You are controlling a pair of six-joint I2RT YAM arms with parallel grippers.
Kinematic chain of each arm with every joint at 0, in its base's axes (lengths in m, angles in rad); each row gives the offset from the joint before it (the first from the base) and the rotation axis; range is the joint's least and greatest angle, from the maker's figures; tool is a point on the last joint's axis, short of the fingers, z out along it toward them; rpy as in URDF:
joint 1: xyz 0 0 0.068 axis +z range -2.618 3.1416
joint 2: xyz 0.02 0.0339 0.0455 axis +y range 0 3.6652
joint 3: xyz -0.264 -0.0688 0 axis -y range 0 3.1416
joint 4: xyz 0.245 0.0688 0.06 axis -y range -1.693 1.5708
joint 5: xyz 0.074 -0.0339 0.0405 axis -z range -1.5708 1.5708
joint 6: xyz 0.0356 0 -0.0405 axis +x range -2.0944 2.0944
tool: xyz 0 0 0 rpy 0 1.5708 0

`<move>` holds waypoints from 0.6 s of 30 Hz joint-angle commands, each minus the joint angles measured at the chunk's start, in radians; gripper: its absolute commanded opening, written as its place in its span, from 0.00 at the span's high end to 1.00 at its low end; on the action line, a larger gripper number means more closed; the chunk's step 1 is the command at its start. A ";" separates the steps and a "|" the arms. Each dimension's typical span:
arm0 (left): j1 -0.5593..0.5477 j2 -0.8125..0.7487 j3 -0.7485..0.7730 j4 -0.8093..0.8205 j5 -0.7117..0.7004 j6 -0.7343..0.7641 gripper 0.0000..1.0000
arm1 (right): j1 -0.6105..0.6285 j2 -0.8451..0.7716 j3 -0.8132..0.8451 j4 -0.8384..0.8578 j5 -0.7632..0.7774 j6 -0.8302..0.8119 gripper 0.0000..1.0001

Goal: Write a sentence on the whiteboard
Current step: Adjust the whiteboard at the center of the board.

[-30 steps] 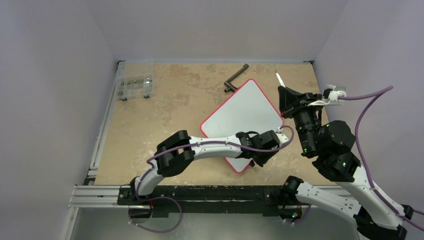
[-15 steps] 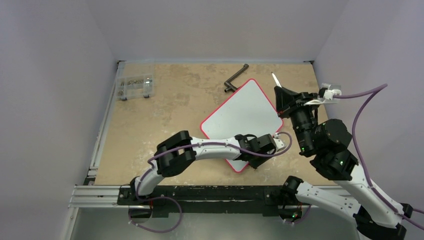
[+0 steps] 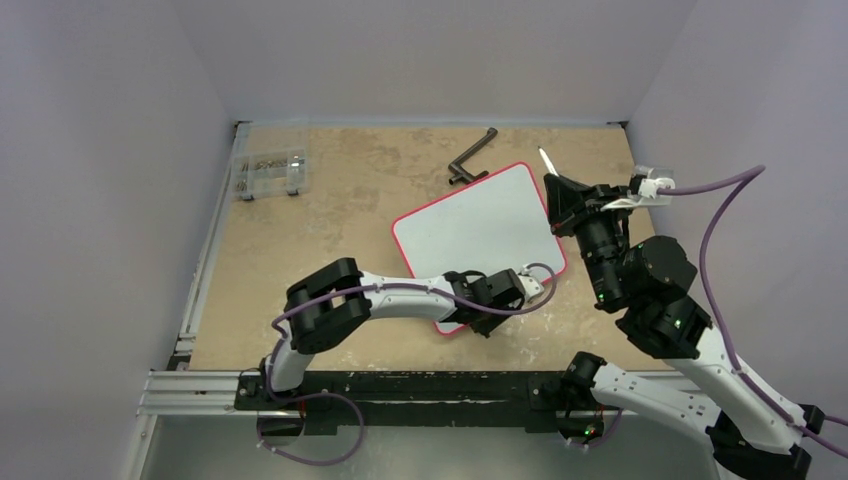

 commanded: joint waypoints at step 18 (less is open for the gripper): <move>0.043 -0.267 -0.240 -0.005 -0.036 -0.087 0.76 | -0.002 0.015 -0.038 0.050 0.003 -0.038 1.00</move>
